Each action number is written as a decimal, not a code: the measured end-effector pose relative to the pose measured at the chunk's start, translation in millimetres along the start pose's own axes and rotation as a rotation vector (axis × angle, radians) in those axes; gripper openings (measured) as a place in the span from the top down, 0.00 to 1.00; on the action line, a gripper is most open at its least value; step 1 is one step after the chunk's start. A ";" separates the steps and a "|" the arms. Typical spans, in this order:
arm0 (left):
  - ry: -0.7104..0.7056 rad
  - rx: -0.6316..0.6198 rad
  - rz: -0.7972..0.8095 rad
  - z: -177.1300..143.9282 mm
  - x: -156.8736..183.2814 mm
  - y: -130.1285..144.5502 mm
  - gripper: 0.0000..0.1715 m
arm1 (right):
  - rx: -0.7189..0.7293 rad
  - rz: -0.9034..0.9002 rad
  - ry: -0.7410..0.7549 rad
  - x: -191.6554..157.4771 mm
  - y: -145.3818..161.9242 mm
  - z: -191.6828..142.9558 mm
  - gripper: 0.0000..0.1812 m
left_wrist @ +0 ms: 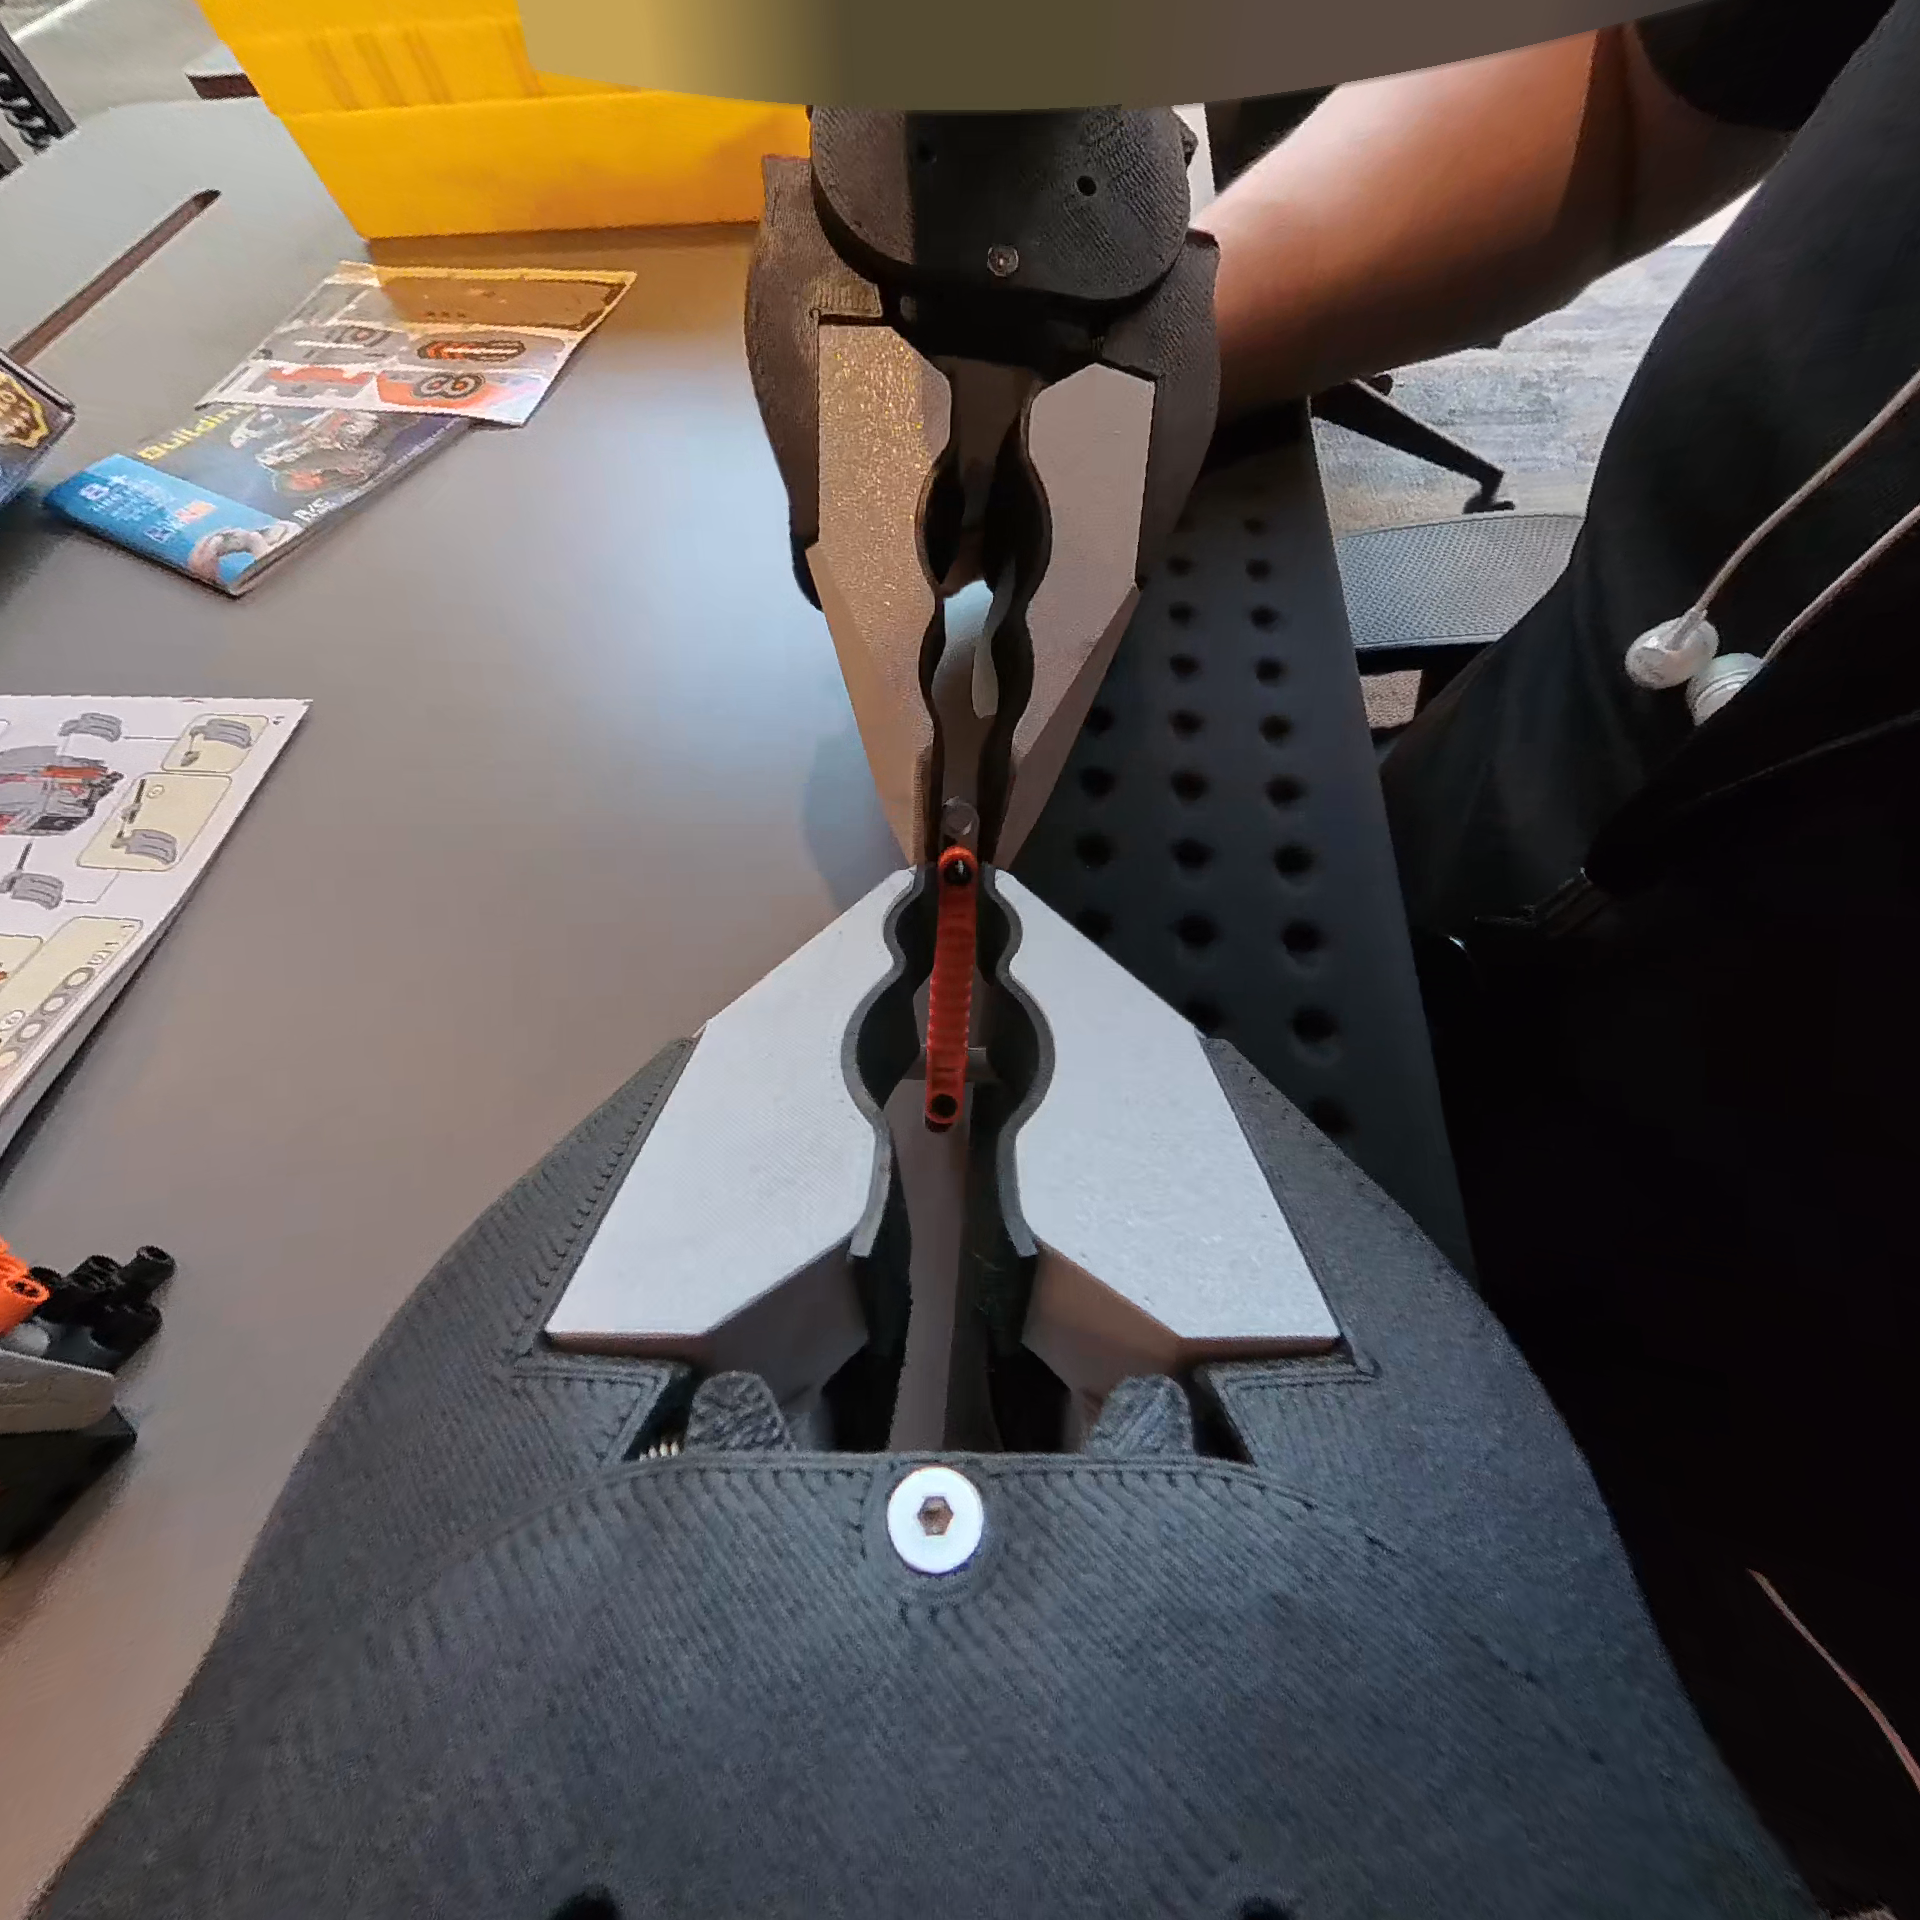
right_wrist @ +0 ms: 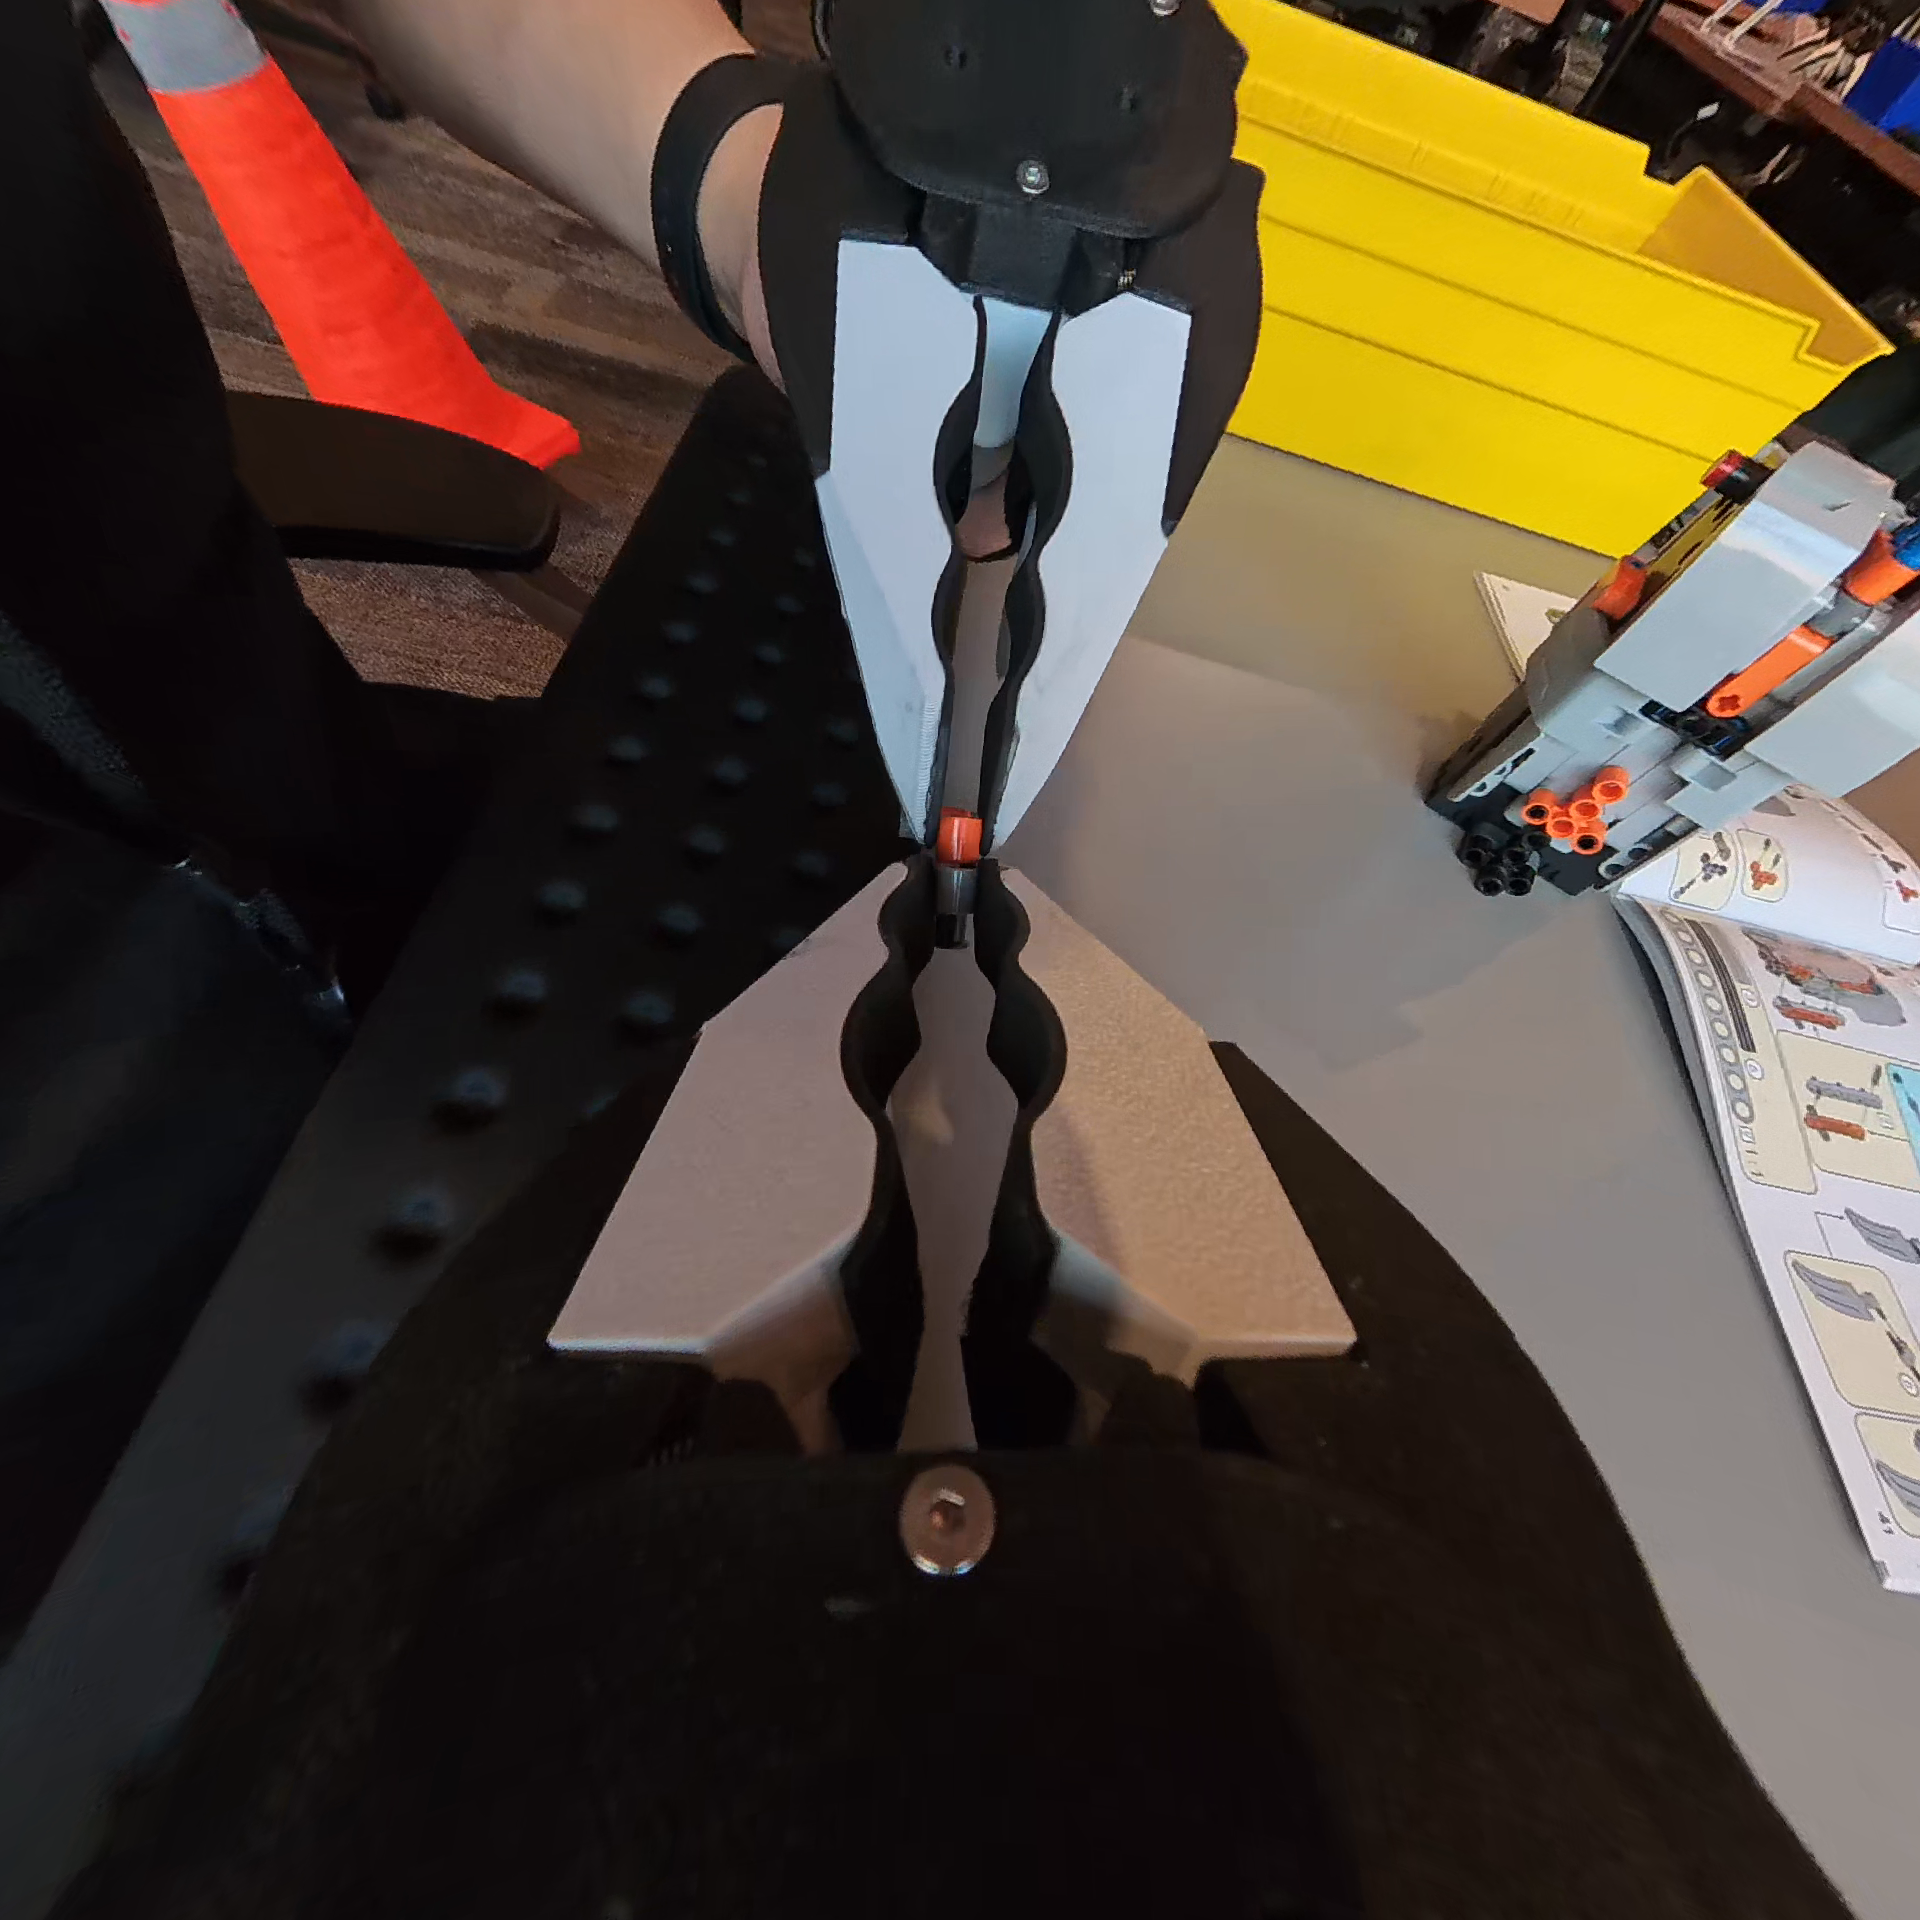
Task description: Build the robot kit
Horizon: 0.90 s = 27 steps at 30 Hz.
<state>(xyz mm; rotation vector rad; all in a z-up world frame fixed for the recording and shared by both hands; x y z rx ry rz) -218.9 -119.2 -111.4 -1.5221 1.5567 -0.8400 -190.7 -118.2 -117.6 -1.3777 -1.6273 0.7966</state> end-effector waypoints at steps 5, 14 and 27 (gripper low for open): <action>-0.132 0.083 -0.174 -58.7 -43.1 7.0 0.97 | 0.030 0.058 0.196 33.4 14.5 -38.4 0.96; -0.086 0.188 -0.159 -45.3 -45.4 10.8 0.97 | -0.024 0.041 0.141 31.3 19.6 -23.5 0.96; -0.133 0.239 -0.193 -54.7 -53.4 15.4 0.97 | 0.029 0.091 0.162 40.0 19.5 -31.8 0.96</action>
Point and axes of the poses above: each gripper's, where its closed fingertips meet, z out along the fingers, y out of its underside, x = y × z across the jaws, the point moved 2 cm from there along -z, back along the fingers, and after that the axes turned 3 degrees about -y, right-handed, at the moved point
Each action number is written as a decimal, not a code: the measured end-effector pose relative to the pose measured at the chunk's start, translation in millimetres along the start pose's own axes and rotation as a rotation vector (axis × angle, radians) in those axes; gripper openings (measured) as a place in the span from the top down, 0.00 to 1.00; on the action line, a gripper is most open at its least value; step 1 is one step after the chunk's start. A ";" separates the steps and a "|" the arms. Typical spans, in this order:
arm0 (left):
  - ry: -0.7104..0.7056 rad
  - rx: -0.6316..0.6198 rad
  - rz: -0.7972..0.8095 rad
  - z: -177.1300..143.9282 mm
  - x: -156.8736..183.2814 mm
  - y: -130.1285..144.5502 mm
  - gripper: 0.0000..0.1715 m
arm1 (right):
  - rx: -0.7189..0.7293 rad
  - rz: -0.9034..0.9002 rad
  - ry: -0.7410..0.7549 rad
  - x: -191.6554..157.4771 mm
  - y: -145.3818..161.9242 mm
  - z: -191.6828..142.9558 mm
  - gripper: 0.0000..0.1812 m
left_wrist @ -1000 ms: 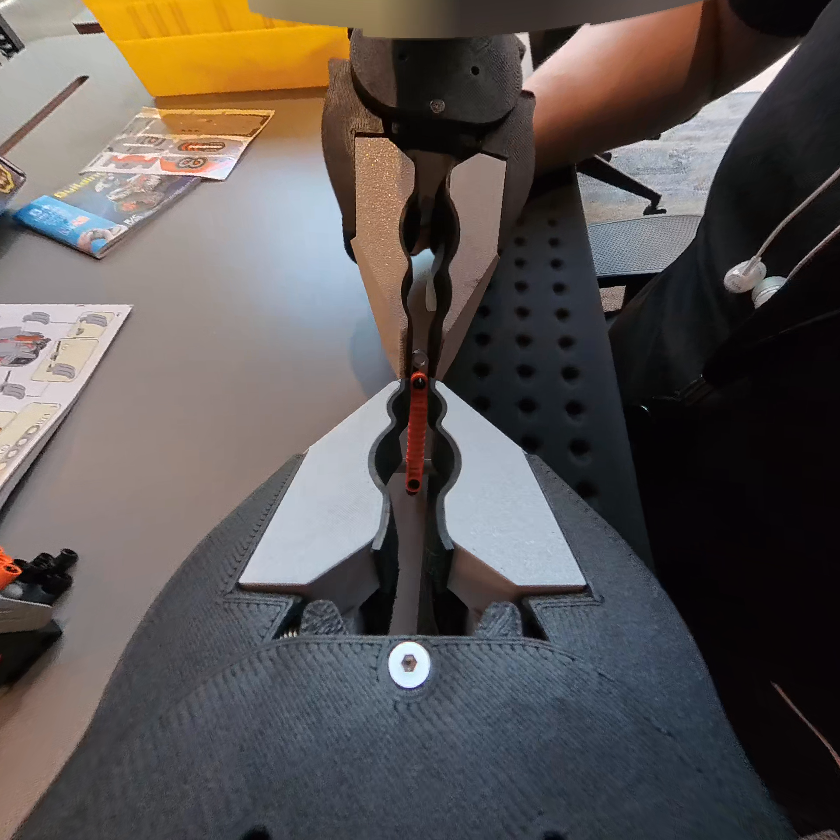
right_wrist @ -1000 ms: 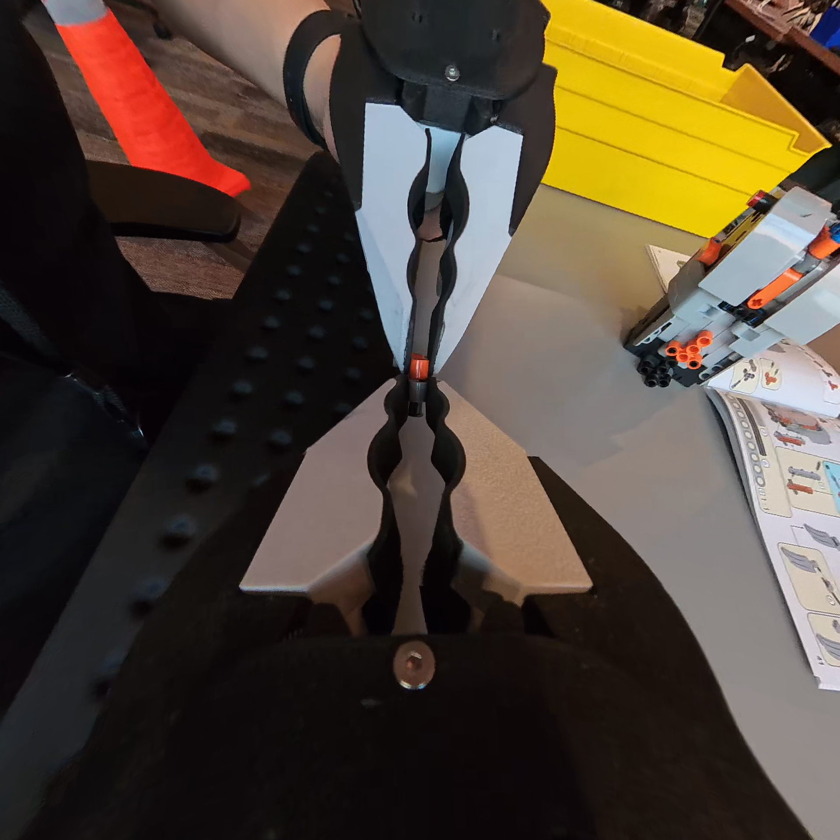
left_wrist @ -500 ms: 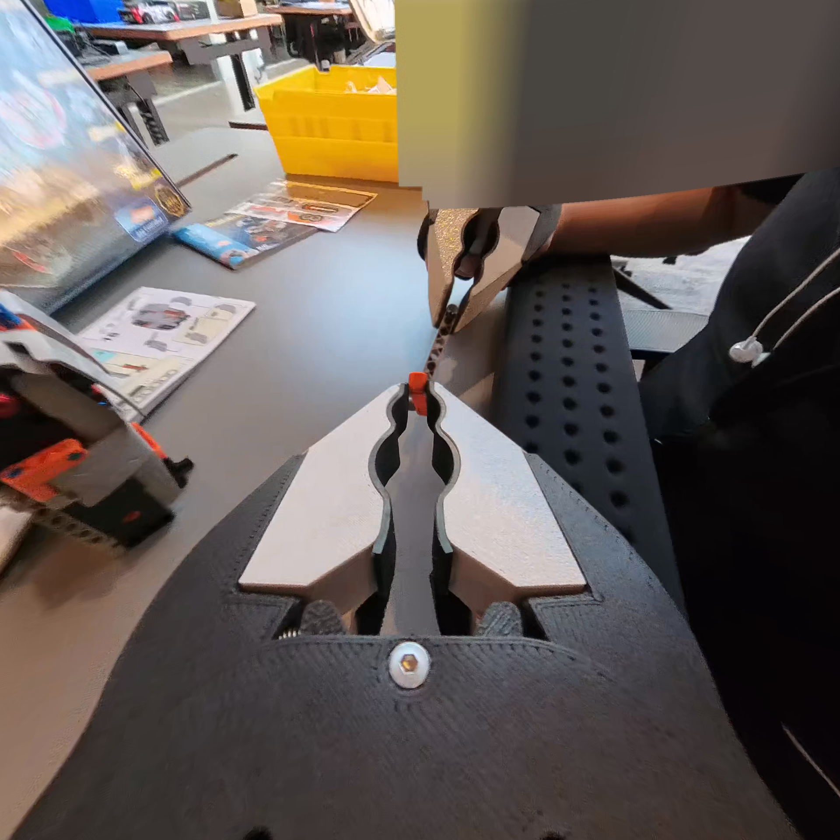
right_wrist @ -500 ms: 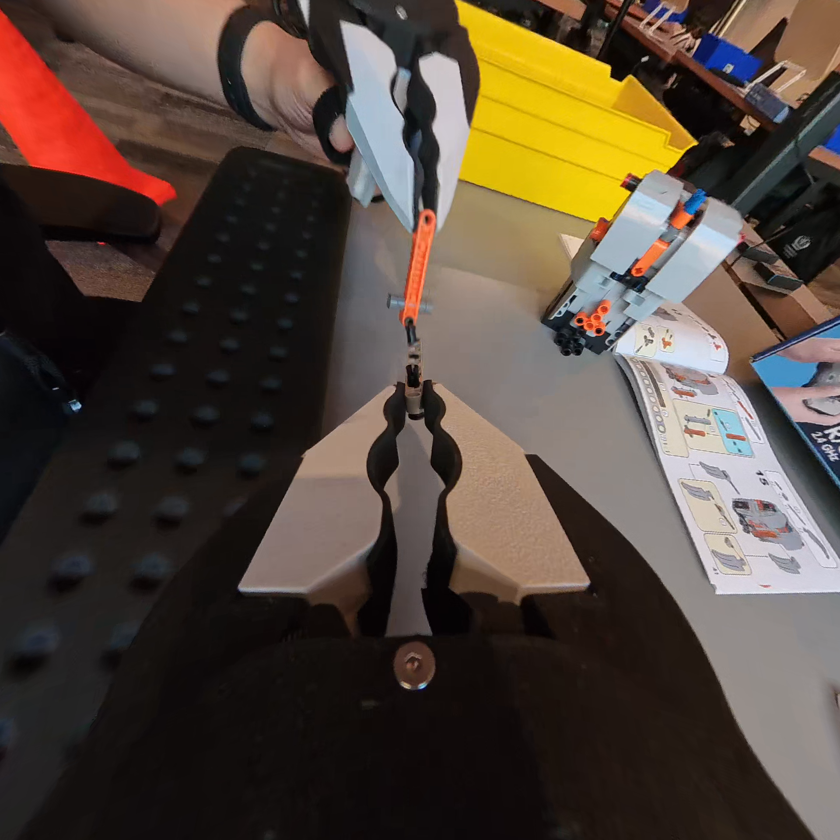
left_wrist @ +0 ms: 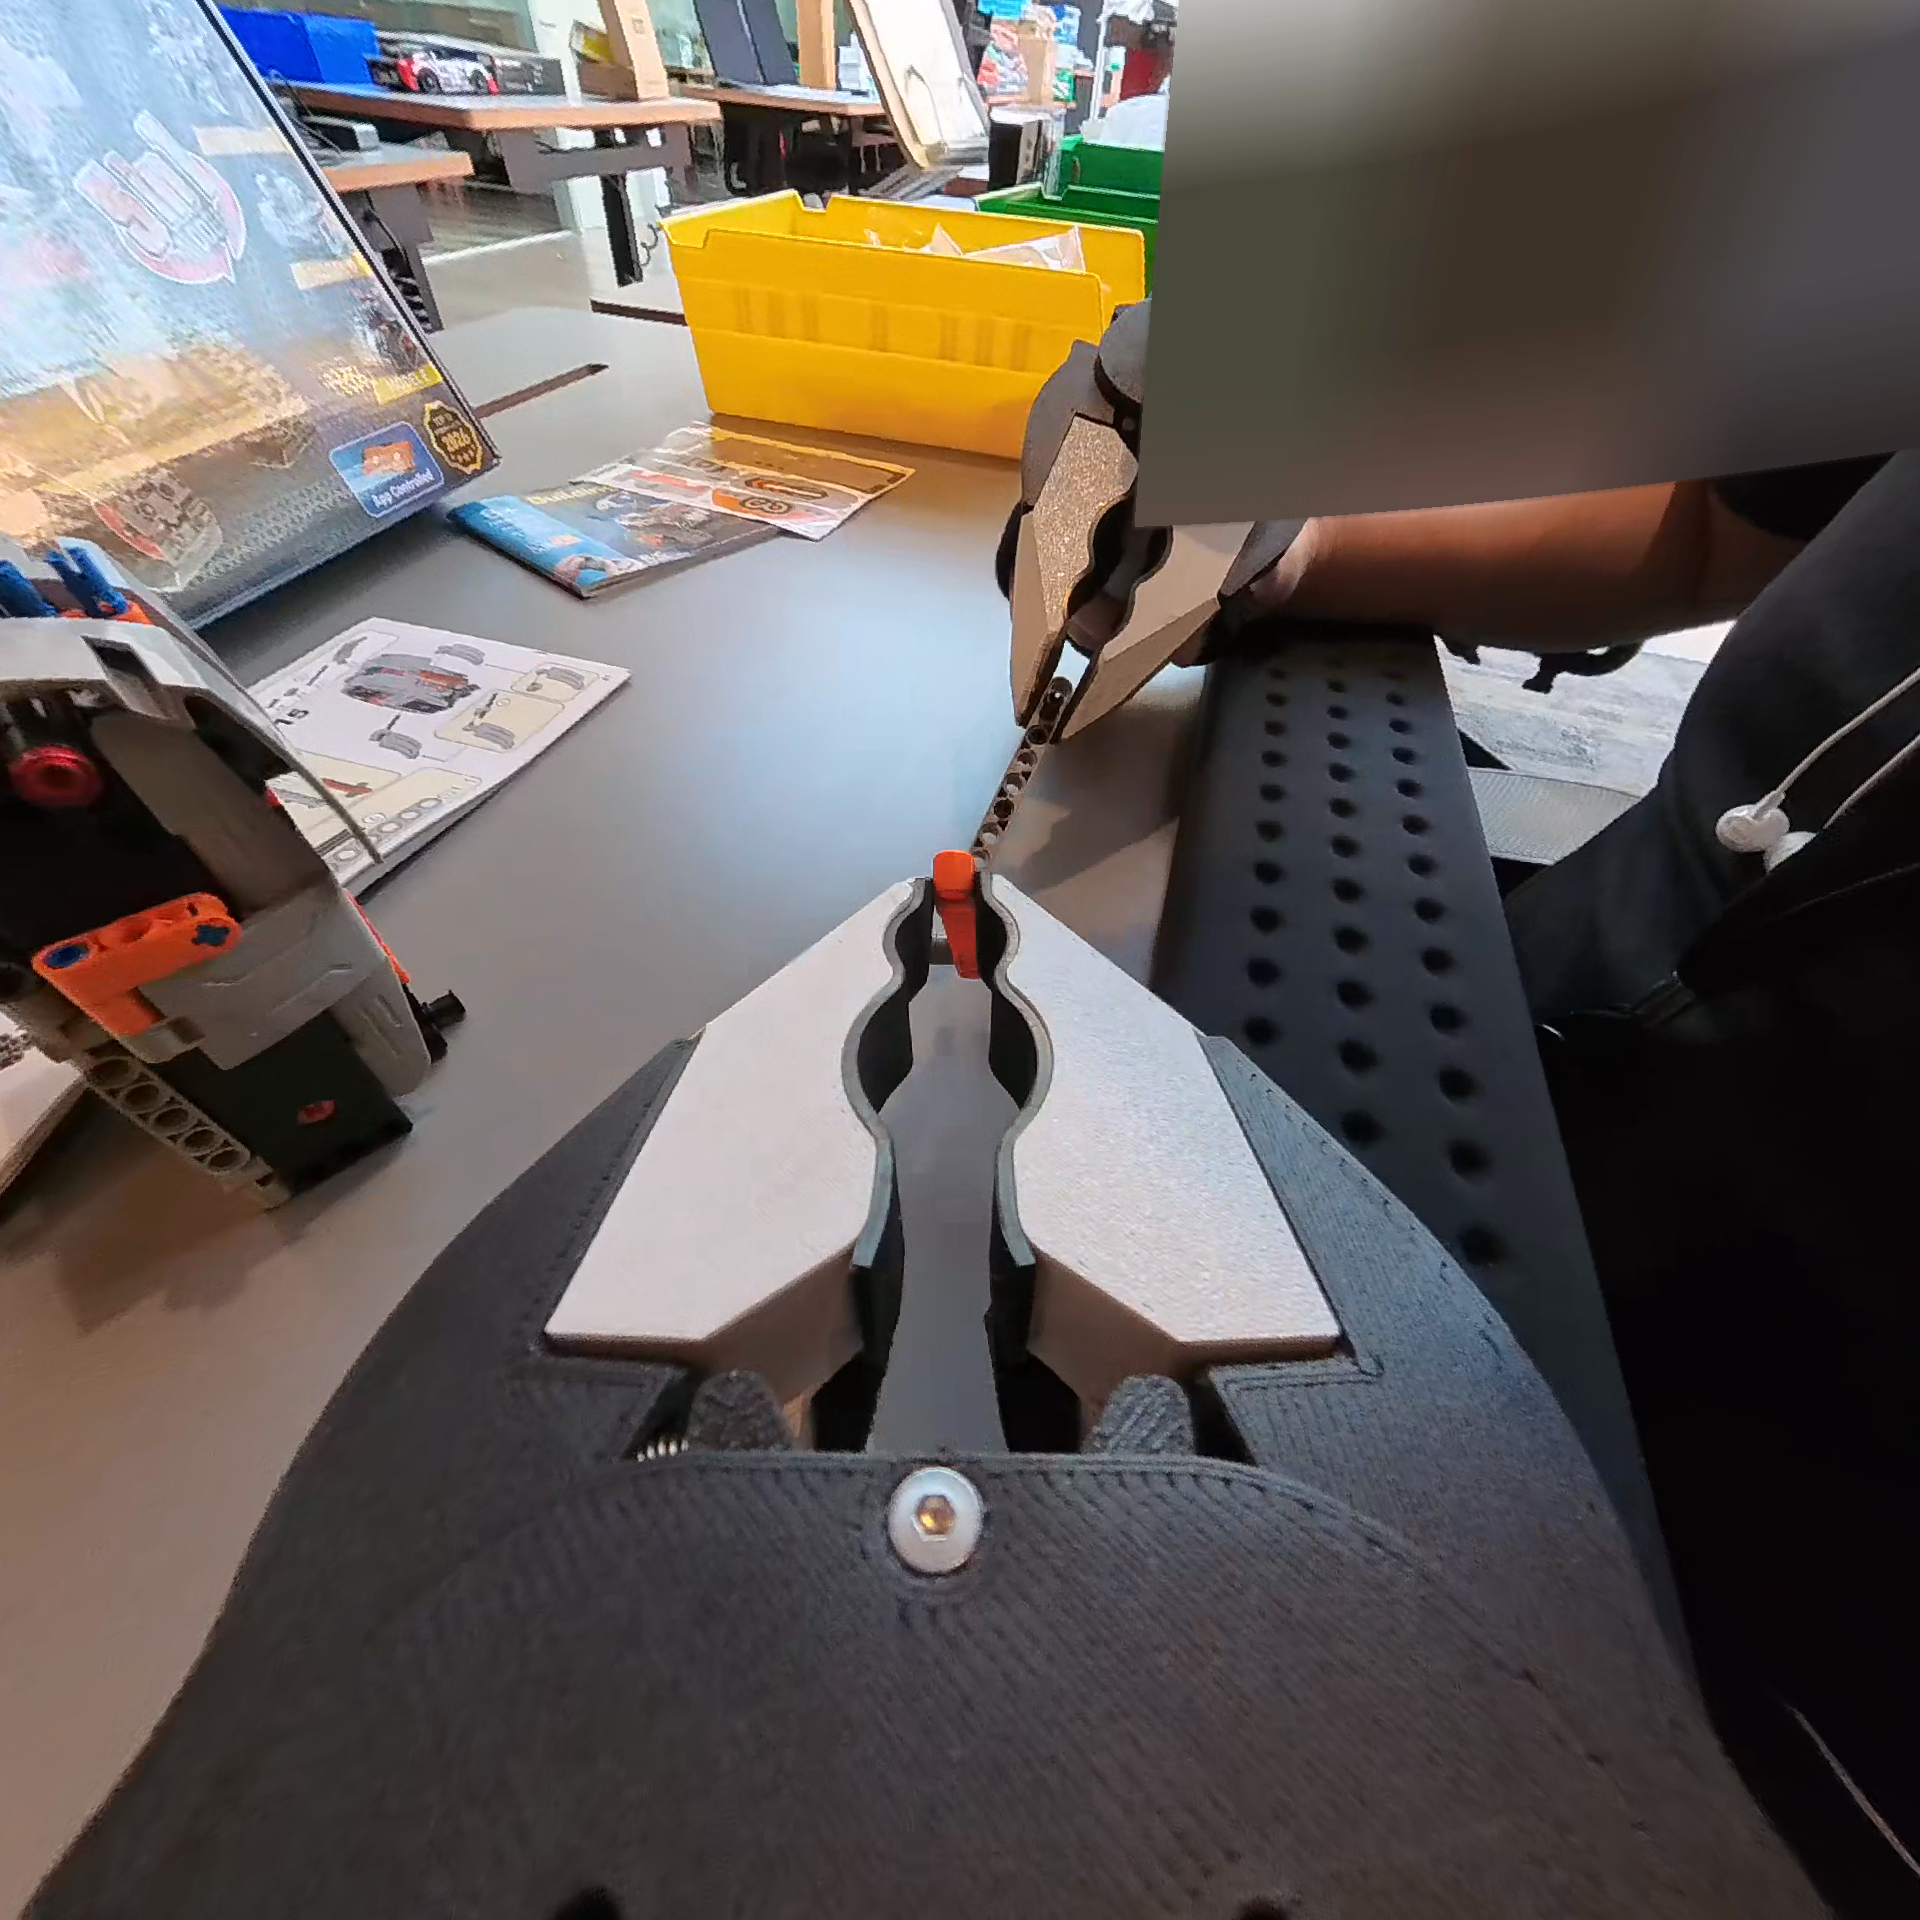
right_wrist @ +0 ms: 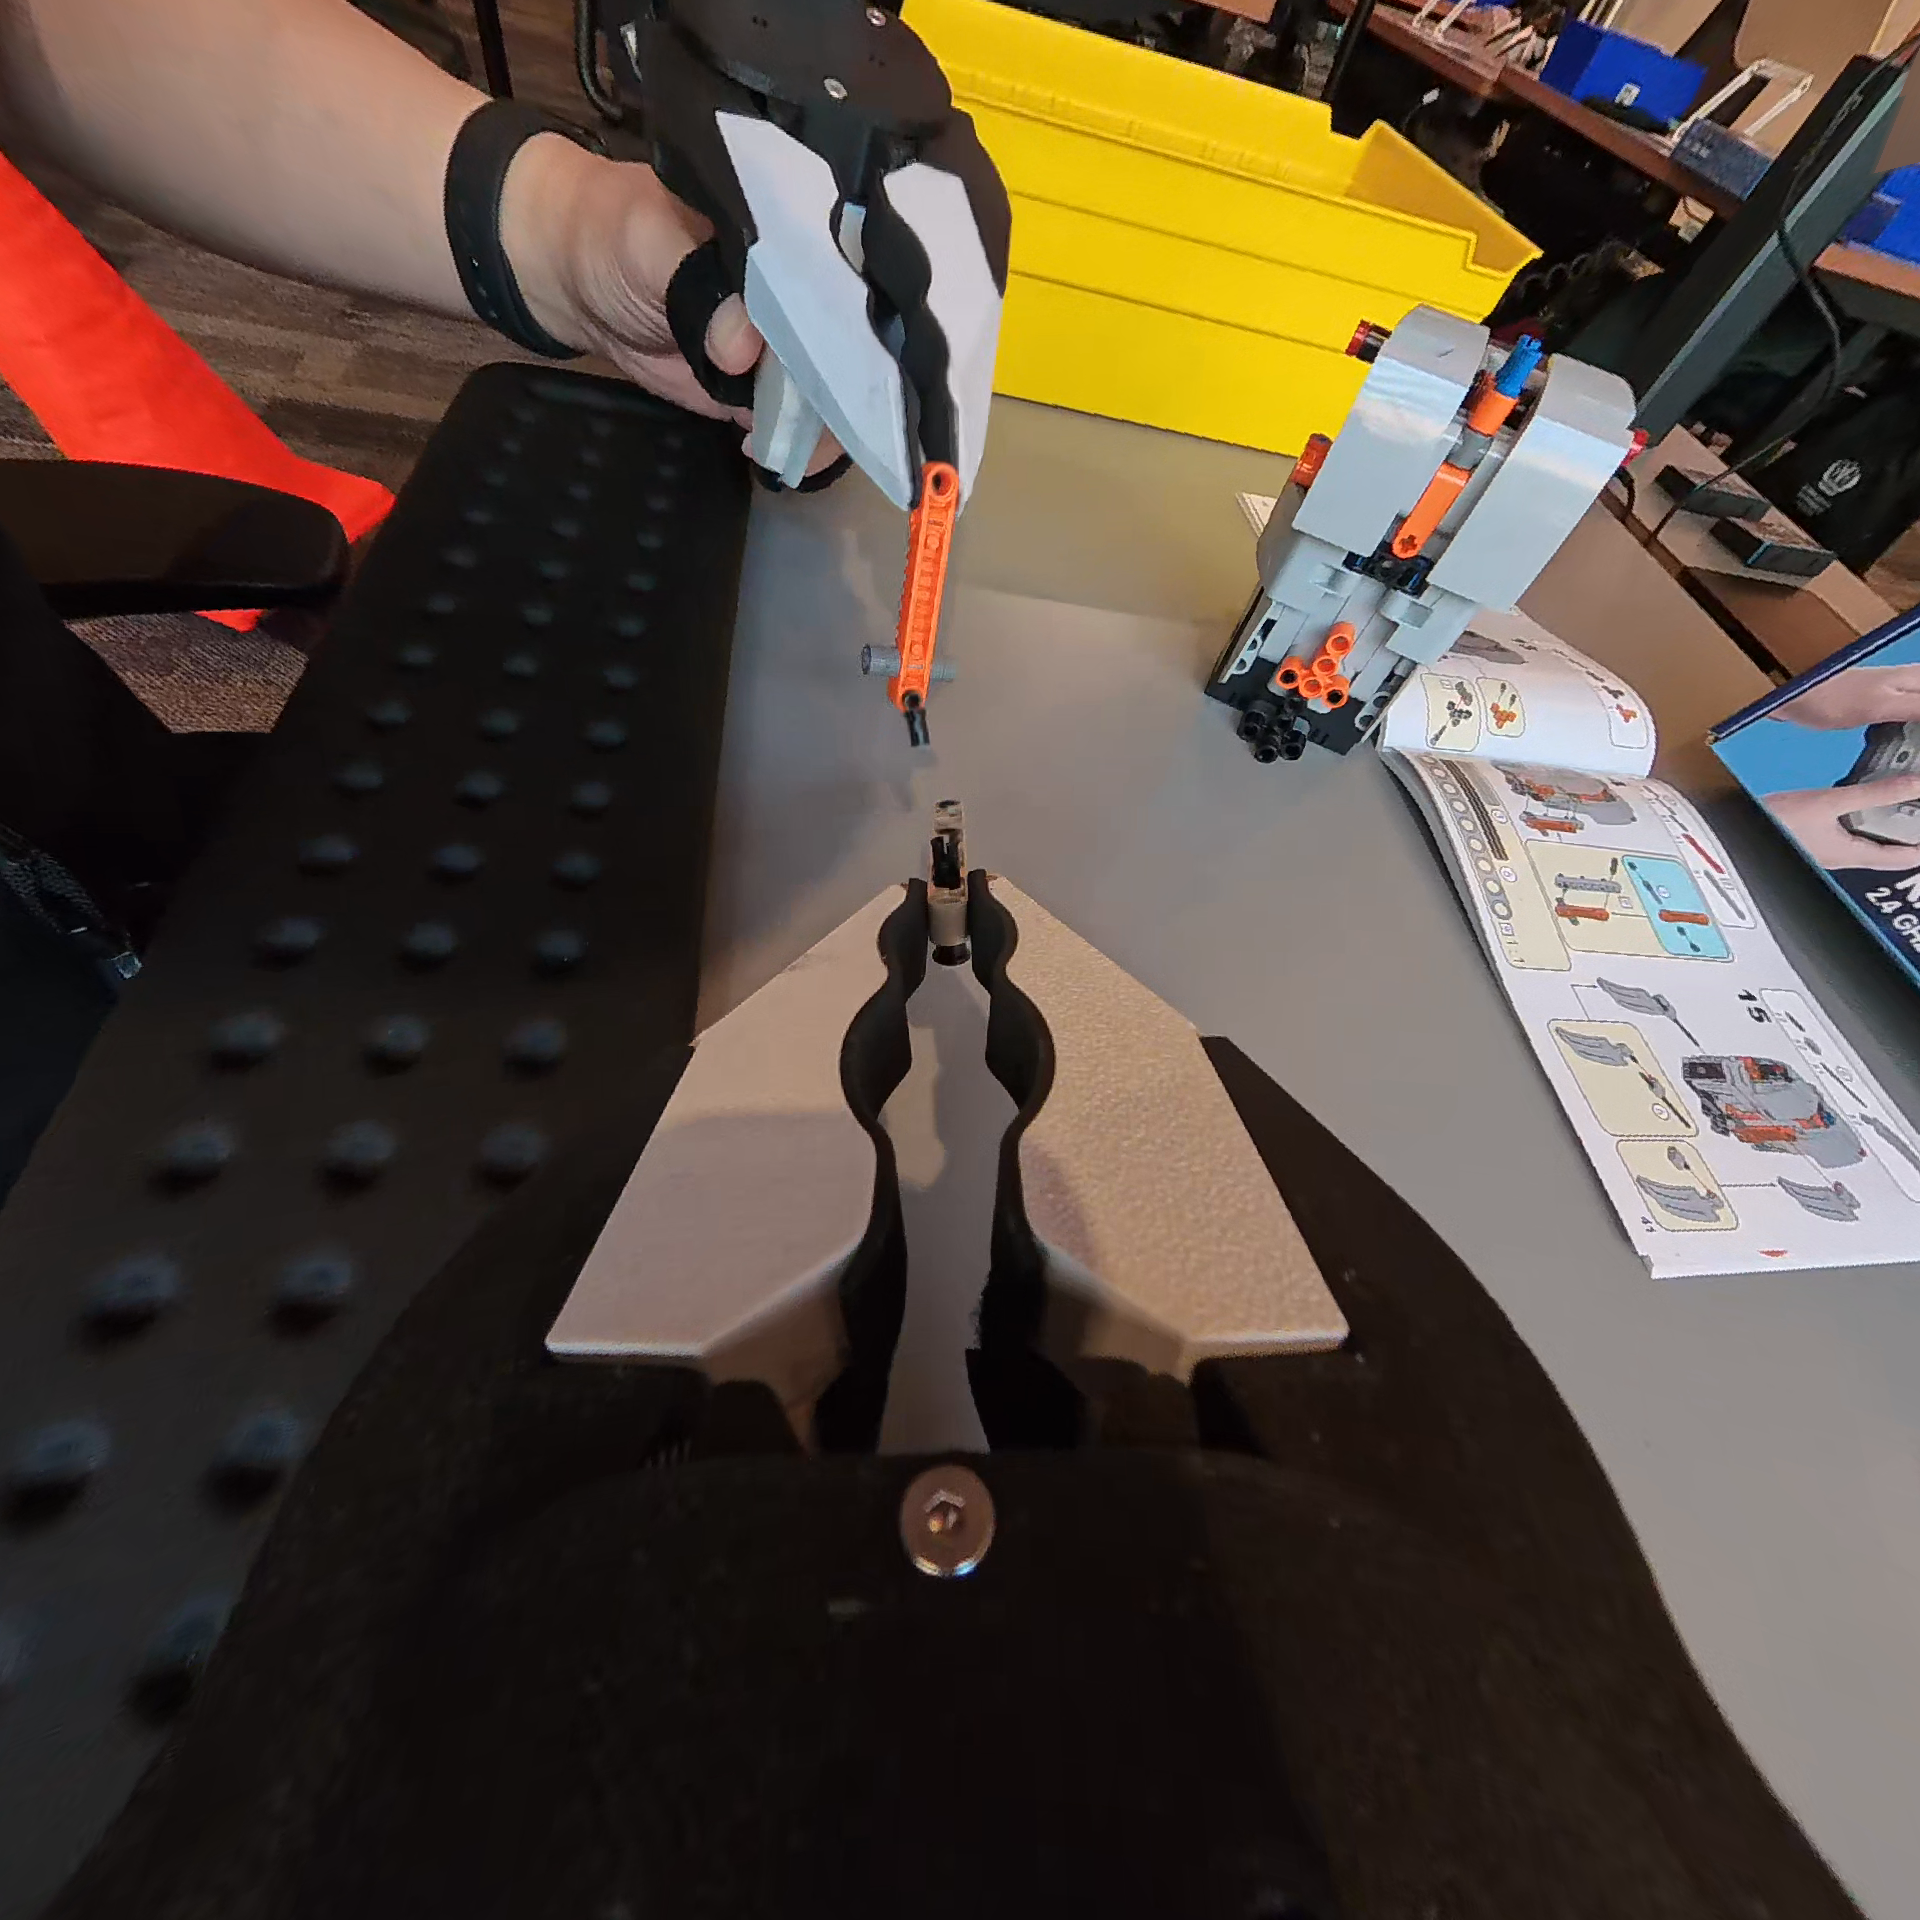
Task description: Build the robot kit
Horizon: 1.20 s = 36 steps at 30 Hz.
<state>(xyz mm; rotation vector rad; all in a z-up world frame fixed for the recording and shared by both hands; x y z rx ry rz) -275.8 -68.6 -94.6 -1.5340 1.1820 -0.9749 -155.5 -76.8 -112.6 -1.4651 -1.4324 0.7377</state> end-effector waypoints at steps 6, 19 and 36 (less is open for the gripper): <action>0.002 0.036 0.005 -1.7 1.4 -4.8 0.97 | 0.006 0.003 -0.002 -0.8 -0.1 -1.1 0.96; 0.053 0.298 0.037 -18.8 20.0 -51.4 0.97 | -0.131 0.065 -0.034 0.4 25.2 8.2 0.90; 0.089 0.550 -0.225 -13.9 21.0 -105.7 0.97 | 0.476 0.170 -0.125 3.6 -96.8 -27.0 0.87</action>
Point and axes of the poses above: each gripper's, where its closed fingertips meet, z out along the fingers, y out of its underside, x = y × z across the jaws, the point moved 2 cm from there along -z, back along the fingers, and after that the axes turned 3 degrees about -y, right-handed, at the moved point
